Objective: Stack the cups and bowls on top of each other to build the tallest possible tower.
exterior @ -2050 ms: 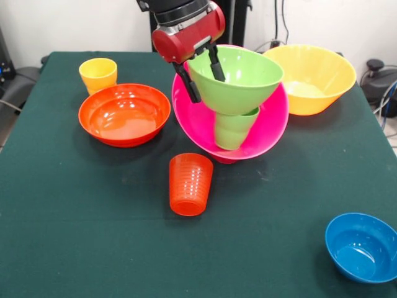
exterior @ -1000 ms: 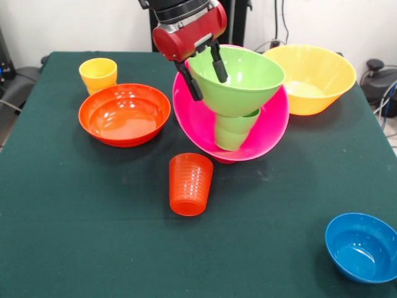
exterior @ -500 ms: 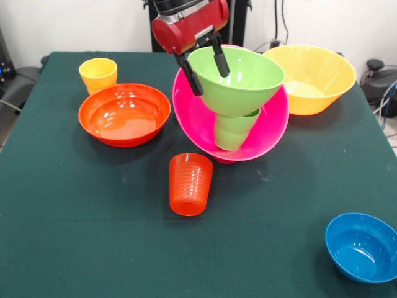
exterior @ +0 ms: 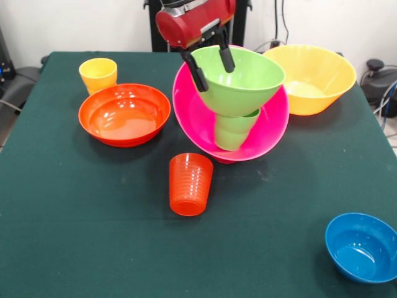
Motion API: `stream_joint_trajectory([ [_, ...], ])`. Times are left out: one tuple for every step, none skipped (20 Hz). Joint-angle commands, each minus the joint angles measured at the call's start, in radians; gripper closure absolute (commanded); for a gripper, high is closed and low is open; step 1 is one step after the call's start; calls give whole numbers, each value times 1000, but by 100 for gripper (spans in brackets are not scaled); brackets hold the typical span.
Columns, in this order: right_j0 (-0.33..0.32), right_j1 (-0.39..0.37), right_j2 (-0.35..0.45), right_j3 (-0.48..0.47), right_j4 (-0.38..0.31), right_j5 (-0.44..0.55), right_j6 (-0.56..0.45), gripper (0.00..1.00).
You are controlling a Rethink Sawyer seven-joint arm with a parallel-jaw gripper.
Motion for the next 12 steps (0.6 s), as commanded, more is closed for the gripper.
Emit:
stream_joint_trajectory([
  [76, 0, -35, -106, -6, 114, -25, 0],
  [82, 5, -39, -117, -9, 114, -26, 0],
  [86, 14, -40, -127, -10, 113, -30, 0],
  [90, 21, -45, -136, -11, 114, -31, 0],
  [92, 24, -45, -145, -11, 112, -34, 0],
  [95, 26, -47, -156, -10, 119, -38, 0],
  [99, 24, -48, -169, -7, 129, -41, 0],
  [103, 22, -49, -183, -6, 138, -46, 0],
  [109, 23, -50, -199, -2, 153, -52, 0],
  [116, 25, -51, -215, 2, 170, -57, 0],
  [120, 27, -53, -226, 5, 180, -60, 0],
  [125, 28, -54, -238, 7, 190, -63, 0],
])
